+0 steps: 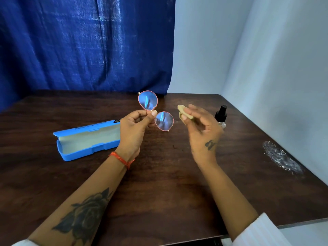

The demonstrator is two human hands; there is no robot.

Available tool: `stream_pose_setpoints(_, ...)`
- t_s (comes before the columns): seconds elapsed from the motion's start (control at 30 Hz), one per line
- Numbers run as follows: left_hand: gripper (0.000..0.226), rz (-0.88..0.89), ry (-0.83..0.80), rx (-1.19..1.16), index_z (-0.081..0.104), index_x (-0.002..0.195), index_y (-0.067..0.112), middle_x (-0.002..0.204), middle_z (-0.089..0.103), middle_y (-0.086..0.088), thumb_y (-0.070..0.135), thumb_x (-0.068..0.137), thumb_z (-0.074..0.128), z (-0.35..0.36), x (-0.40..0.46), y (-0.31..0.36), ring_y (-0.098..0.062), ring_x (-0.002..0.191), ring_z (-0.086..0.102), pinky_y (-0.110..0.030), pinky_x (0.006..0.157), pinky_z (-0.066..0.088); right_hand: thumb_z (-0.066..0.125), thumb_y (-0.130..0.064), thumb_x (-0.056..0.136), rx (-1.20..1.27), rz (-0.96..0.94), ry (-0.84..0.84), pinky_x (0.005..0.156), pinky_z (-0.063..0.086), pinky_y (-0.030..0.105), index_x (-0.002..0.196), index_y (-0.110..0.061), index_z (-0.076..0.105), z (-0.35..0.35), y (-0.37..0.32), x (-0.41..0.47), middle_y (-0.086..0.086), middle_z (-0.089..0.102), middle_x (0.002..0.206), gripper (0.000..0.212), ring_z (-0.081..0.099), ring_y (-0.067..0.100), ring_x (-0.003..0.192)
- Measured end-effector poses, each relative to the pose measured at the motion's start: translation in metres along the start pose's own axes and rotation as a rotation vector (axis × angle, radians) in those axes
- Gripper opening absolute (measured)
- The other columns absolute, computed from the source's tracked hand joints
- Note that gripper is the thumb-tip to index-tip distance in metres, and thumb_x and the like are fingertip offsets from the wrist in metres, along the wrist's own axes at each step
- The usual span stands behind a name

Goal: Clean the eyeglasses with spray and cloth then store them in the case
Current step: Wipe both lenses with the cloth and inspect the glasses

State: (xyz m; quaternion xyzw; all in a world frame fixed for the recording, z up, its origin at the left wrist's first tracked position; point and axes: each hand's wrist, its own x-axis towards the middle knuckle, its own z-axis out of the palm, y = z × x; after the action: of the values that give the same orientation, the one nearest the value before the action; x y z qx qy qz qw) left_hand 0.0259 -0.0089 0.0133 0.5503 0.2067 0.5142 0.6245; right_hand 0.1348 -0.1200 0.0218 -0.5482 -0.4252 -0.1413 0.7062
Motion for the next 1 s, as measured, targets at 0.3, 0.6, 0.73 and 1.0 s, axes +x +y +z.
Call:
stream_pose_setpoints(0.3, 0.001, -0.025, -0.051, -0.024, 0.067, 0.079, 0.008, 0.067, 0.07, 0.003, 0.009, 0.08, 0.067, 0.003, -0.006, -0.001, -0.011, 0.065, 0.063, -0.023, 0.064, 0.054, 0.078, -0.013, 0.074, -0.433, -0.511, -0.331, 0.082, 0.047, 0.026, 0.092, -0.01, 0.076, 0.01, 0.011, -0.018, 0.006, 0.07, 0.1, 0.019, 0.056, 0.025, 0.088)
stream_pose_setpoints(0.6, 0.01, 0.003, -0.057, 0.076, 0.07, 0.087, 0.003, 0.068, 0.07, 0.003, 0.009, 0.082, 0.065, 0.006, -0.007, -0.003, -0.005, 0.064, 0.063, -0.017, 0.061, 0.052, 0.074, 0.011, 0.066, -0.417, -0.377, -0.205, 0.08, 0.046, 0.021, 0.082, -0.005, 0.075, 0.004, 0.007, -0.012, 0.007, 0.073, 0.085, 0.022, 0.066, 0.025, 0.078)
stream_pose_setpoints(0.73, 0.007, 0.028, -0.092, 0.088, 0.071, 0.084, 0.008, 0.064, 0.07, 0.009, 0.009, 0.082, 0.065, 0.006, -0.009, -0.004, -0.003, 0.064, 0.062, -0.015, 0.061, 0.05, 0.074, 0.003, 0.073, -0.451, -0.415, -0.252, 0.081, 0.049, 0.026, 0.093, -0.003, 0.072, 0.008, 0.003, -0.016, 0.011, 0.07, 0.093, 0.021, 0.065, 0.025, 0.085)
stream_pose_setpoints(1.0, 0.017, 0.037, -0.094, 0.092, 0.073, 0.071, 0.021, 0.063, 0.069, 0.008, 0.012, 0.083, 0.064, 0.005, -0.009, -0.005, -0.004, 0.063, 0.061, -0.016, 0.062, 0.051, 0.071, 0.017, 0.055, -0.351, -0.441, -0.338, 0.074, 0.05, 0.021, 0.065, -0.008, 0.073, 0.007, 0.006, -0.016, 0.001, 0.073, 0.077, 0.026, 0.066, 0.02, 0.072)
